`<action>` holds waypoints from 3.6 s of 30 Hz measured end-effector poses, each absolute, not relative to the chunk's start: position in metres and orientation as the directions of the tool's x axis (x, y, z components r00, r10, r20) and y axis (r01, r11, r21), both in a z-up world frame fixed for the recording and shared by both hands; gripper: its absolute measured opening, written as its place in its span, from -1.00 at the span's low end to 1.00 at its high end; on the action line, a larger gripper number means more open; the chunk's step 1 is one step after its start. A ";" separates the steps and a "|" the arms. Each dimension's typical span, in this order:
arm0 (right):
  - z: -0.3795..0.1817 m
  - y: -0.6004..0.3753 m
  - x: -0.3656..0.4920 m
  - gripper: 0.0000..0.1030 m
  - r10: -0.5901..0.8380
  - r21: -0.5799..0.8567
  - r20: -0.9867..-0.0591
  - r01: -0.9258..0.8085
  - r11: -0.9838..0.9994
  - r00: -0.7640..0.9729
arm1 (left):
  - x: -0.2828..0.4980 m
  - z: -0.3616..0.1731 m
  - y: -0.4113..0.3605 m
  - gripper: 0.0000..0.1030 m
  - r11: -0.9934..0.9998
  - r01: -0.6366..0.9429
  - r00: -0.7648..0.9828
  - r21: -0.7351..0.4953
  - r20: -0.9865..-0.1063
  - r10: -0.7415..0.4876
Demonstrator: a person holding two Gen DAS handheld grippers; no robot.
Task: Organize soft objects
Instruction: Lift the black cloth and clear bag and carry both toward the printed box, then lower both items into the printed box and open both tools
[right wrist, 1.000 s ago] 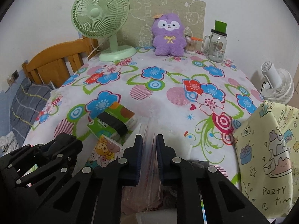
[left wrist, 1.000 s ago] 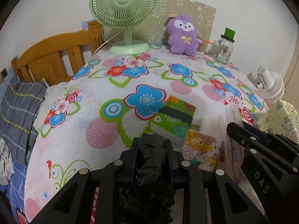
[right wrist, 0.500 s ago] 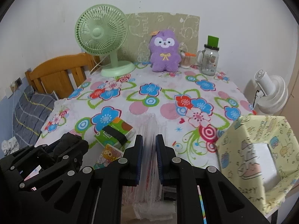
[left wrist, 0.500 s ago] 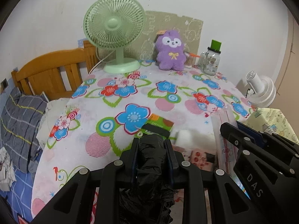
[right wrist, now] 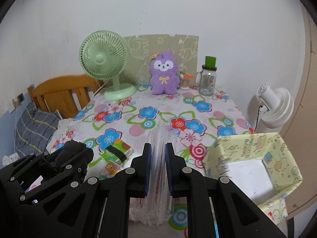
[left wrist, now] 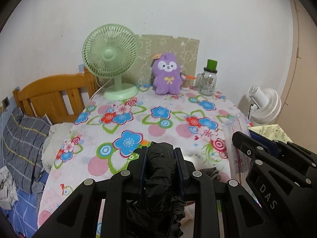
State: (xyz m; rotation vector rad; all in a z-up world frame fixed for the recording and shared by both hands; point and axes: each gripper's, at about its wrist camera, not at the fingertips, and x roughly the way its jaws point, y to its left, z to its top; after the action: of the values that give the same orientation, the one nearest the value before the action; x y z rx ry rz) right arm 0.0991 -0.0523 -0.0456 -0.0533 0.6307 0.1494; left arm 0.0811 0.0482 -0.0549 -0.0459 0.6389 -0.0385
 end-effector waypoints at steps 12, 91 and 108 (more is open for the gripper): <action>-0.022 -0.096 0.085 -0.68 0.111 0.001 -0.558 -0.132 0.991 0.823 | 0.072 -0.036 0.006 -0.52 0.997 0.065 0.823 -0.046 -0.563 -0.079; -0.046 -0.264 0.127 0.60 -0.038 0.041 -0.638 0.084 0.996 0.769 | 0.128 -0.059 -0.166 0.85 0.951 0.308 0.723 -0.005 -0.649 -0.237; -0.012 -0.227 0.076 0.80 -0.035 0.032 -0.559 0.063 0.997 0.828 | 0.081 -0.028 -0.133 0.88 0.955 0.296 0.782 0.013 -0.578 -0.235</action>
State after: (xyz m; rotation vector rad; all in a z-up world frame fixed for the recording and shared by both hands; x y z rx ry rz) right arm 0.0760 -0.2265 -0.0118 0.0497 0.5923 -0.0522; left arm 0.0805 -0.1326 -0.0284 0.1049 0.6097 -0.2871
